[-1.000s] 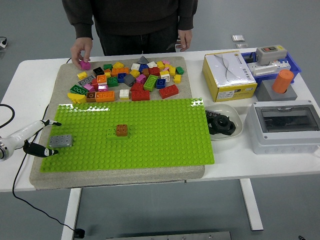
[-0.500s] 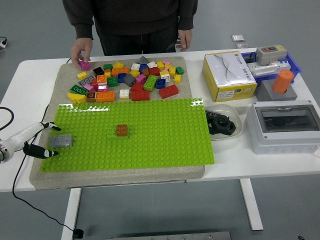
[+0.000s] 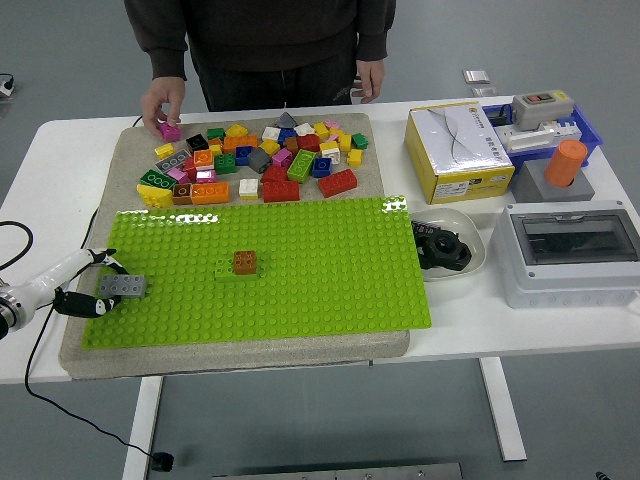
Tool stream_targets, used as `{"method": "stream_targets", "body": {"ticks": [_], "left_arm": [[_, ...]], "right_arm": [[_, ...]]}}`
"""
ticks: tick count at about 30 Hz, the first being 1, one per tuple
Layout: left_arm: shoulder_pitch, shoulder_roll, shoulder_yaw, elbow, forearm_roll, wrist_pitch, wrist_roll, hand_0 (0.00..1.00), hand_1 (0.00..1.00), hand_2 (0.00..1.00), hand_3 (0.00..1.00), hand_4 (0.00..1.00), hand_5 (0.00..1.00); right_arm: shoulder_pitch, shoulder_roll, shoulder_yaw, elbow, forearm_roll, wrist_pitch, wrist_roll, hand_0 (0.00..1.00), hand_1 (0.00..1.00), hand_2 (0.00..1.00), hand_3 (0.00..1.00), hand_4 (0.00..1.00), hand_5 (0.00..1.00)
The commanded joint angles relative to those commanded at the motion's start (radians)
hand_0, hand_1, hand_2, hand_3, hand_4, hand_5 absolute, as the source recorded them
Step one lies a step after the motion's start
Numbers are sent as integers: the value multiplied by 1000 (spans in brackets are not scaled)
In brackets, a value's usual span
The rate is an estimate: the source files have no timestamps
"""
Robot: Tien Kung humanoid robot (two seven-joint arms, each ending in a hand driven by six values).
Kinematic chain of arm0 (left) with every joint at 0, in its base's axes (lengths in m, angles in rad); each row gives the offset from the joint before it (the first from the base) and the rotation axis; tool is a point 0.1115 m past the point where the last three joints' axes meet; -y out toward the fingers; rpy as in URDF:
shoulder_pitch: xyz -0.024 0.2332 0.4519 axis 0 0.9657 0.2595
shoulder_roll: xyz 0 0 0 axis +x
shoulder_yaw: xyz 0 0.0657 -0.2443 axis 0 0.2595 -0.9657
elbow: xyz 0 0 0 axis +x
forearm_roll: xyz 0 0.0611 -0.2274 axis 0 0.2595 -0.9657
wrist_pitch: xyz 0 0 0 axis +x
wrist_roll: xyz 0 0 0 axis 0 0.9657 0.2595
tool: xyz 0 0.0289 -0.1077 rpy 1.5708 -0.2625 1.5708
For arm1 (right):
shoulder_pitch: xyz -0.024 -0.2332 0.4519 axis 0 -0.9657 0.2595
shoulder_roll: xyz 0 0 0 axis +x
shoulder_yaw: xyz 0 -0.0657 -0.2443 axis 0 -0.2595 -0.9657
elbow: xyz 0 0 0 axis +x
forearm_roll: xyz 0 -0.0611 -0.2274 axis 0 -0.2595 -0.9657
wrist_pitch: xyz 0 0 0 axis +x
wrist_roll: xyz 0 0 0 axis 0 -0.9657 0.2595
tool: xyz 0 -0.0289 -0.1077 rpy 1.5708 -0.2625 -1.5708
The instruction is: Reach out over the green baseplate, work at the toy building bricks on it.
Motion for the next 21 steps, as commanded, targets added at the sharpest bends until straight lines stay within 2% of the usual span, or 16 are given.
{"method": "stream_targets", "body": {"ticks": [15,21], "left_arm": [[-11,-14,-1,15,-30,9,-5,973,998,998,477,453,2],[-12,-12,-28,17,-42,11,-8,975,998,998,470,469,2]], "right_arm": [[5,0,0,0,3,0,0,698,592,704,683,749,773],[5,-1,-3,0,4,0,0,698,593,704,683,749,772]]}}
